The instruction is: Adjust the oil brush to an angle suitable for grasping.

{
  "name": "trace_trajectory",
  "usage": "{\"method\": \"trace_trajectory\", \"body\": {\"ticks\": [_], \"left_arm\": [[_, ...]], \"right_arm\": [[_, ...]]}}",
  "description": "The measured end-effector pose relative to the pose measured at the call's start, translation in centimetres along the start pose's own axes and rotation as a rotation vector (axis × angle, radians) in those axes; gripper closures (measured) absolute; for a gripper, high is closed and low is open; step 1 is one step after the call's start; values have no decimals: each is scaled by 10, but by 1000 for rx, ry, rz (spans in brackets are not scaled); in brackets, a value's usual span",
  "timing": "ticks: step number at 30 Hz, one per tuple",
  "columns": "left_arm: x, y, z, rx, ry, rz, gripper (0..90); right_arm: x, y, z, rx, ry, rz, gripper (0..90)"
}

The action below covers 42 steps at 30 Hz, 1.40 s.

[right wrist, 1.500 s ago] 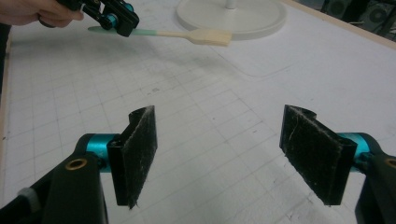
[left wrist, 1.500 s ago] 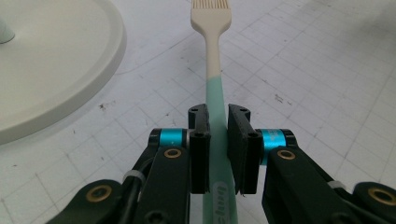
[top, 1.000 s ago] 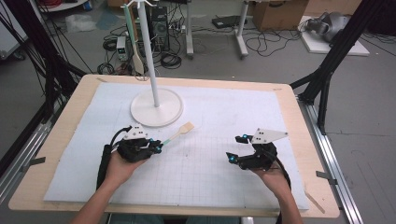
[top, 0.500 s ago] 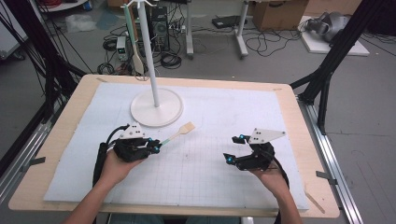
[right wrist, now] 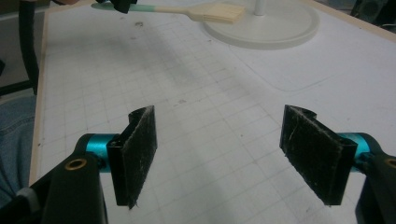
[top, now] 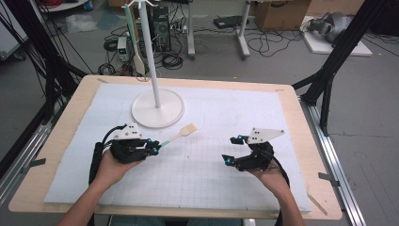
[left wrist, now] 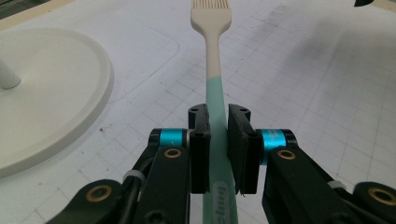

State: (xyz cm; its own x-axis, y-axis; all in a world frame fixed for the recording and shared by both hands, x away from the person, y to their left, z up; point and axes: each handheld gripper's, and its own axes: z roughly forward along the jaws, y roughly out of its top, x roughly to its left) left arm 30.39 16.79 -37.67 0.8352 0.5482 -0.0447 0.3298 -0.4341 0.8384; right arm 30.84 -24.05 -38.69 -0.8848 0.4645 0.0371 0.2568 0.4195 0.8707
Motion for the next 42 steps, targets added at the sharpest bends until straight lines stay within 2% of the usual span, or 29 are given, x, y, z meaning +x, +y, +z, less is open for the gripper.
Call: {"method": "trace_trajectory", "body": {"ticks": [10,27,42], "left_arm": [[1,1,-11,-7,-23,15,790],[-4,9,-17,-10,-65,55,790],[-7,14,-17,-9,-96,75,790]], "right_arm": [[4,14,4,5,31,-21,262],[8,36,5,8,66,-60,259],[9,43,6,7,86,-82,259]]}}
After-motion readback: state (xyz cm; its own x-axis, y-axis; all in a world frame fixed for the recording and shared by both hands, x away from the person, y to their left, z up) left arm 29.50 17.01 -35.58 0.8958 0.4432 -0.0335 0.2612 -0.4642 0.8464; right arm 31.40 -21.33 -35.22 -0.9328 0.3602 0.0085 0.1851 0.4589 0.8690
